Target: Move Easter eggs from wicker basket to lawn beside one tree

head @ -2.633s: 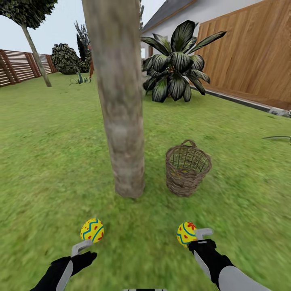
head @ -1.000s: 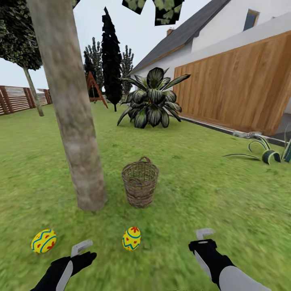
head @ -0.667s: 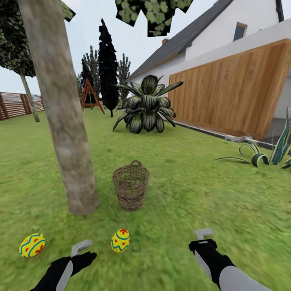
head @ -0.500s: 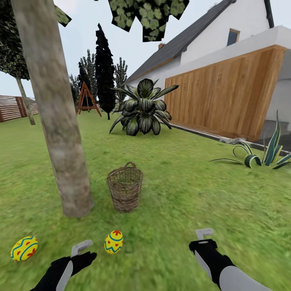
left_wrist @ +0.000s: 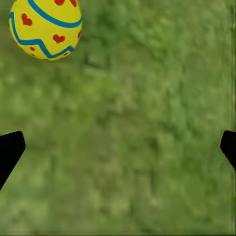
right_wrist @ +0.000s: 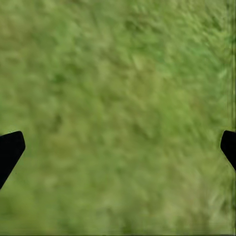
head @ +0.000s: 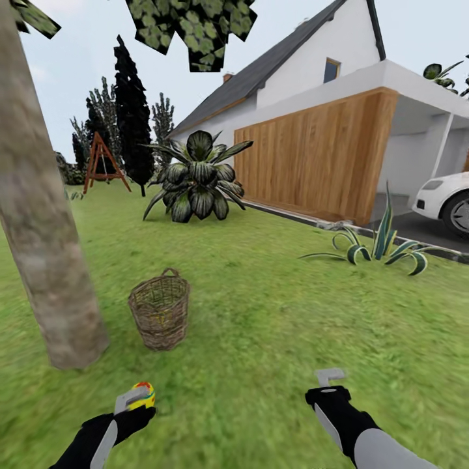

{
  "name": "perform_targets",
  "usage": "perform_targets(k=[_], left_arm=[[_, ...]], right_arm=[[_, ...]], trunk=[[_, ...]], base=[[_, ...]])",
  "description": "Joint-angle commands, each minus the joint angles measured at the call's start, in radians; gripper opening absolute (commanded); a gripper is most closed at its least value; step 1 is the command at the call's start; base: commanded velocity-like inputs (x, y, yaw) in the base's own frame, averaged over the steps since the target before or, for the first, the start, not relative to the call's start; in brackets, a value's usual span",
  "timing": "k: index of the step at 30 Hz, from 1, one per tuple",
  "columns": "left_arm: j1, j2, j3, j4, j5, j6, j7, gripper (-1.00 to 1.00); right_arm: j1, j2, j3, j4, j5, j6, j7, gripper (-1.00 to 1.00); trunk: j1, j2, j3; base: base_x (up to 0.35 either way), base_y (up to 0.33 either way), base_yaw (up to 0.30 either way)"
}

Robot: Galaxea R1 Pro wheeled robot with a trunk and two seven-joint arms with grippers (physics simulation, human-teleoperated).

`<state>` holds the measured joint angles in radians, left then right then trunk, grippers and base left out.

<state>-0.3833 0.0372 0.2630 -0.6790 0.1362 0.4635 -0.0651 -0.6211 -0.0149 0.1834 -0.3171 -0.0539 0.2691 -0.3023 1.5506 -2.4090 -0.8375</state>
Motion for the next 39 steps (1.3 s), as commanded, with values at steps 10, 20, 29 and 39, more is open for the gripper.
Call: perform_targets(k=[10, 20, 29, 39], left_arm=[[0.000, 0.000, 0.001, 0.002, 0.005, 0.009, -0.004, 1.00], [0.000, -0.006, -0.001, 0.004, 0.004, 0.009, -0.003, 1.00], [0.000, -0.008, -0.001, 0.004, 0.003, 0.009, -0.004, 1.00], [0.000, -0.012, -0.001, 0.004, 0.003, 0.009, -0.003, 1.00]], right_arm=[[0.000, -0.019, 0.008, -0.002, -0.009, 0.008, -0.004, 1.00], [0.000, -0.019, 0.008, -0.002, -0.011, 0.007, -0.004, 1.00], [0.000, -0.020, 0.007, -0.002, -0.011, 0.007, -0.004, 1.00], [0.000, -0.020, 0.006, -0.002, -0.011, 0.007, -0.003, 1.00]], trunk=[[-0.039, 0.070, 0.030], [-0.077, 0.140, 0.062], [-0.111, 0.203, 0.100], [-0.150, 0.273, 0.132]], base=[[-0.001, -0.291, -0.029], [0.000, -0.293, 0.000], [0.000, -0.293, 0.000], [0.000, -0.293, 0.000]])
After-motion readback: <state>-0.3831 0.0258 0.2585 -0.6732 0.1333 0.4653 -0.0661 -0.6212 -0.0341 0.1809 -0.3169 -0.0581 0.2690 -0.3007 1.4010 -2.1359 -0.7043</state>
